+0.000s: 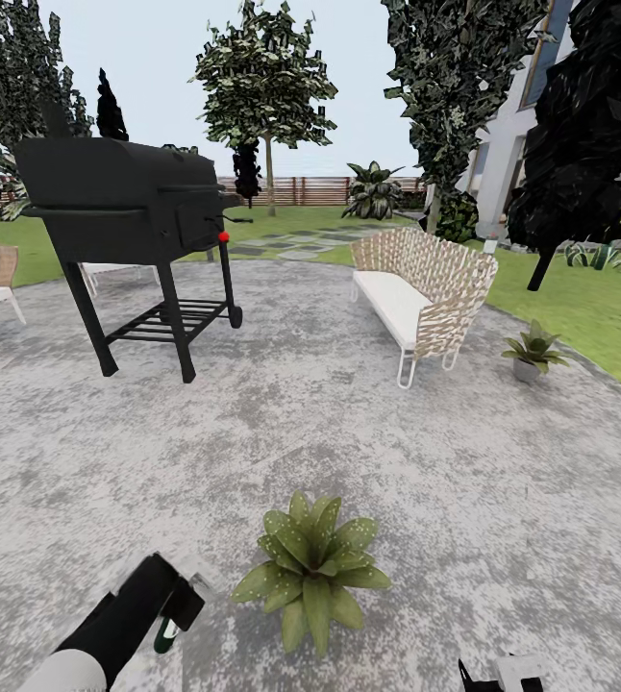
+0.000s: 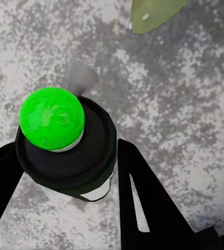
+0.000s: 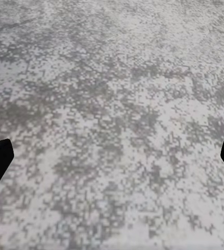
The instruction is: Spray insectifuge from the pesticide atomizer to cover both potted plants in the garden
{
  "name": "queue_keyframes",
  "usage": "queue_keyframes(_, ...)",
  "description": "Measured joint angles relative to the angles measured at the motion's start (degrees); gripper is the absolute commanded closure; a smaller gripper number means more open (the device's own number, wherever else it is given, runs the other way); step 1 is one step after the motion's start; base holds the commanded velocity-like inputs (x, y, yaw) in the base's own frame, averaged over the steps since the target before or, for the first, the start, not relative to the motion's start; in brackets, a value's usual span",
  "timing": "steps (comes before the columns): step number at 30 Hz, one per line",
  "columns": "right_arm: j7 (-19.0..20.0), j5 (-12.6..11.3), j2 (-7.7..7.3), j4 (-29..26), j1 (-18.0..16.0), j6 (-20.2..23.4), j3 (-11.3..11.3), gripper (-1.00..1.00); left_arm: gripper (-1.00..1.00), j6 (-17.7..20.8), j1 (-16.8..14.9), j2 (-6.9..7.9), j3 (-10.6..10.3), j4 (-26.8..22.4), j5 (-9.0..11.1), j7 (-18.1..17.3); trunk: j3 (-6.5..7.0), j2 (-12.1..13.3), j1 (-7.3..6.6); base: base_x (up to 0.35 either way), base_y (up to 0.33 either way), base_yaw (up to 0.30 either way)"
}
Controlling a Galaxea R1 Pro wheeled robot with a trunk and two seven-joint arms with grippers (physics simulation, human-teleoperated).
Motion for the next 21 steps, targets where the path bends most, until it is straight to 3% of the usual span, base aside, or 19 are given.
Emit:
queue_keyframes(5,0.00,0.00,0.00,0.00,0.00,0.00,0.00,-1.00,1.00,-0.05,-0.17,0.09,-0.54,0.46,0.03,-0.07,0.00,0.00,0.00,0.000,0.000,0.000)
queue_keyframes(11,-0.02,0.00,0.00,0.00,0.00,0.00,0.00,-1.00,1.00,-0.51,0.52,2.38,-0.41,0.85,-0.28,-4.42,0.00,0.00,0.00,0.000,0.000,0.000)
queue_keyframes(13,-0.01,0.00,0.00,0.00,0.00,0.00,0.01,-1.00,1.00,-0.44,0.52,2.51,-0.26,0.78,-0.23,-4.80,0.00,0.00,0.00,0.000,0.000,0.000)
queue_keyframes(21,-0.08,-0.01,0.00,0.00,-0.01,0.01,0.07,-1.00,1.00,-0.09,0.35,2.19,2.92,-0.07,0.22,-4.54,0.00,0.00,0.00,0.000,-0.062,0.170)
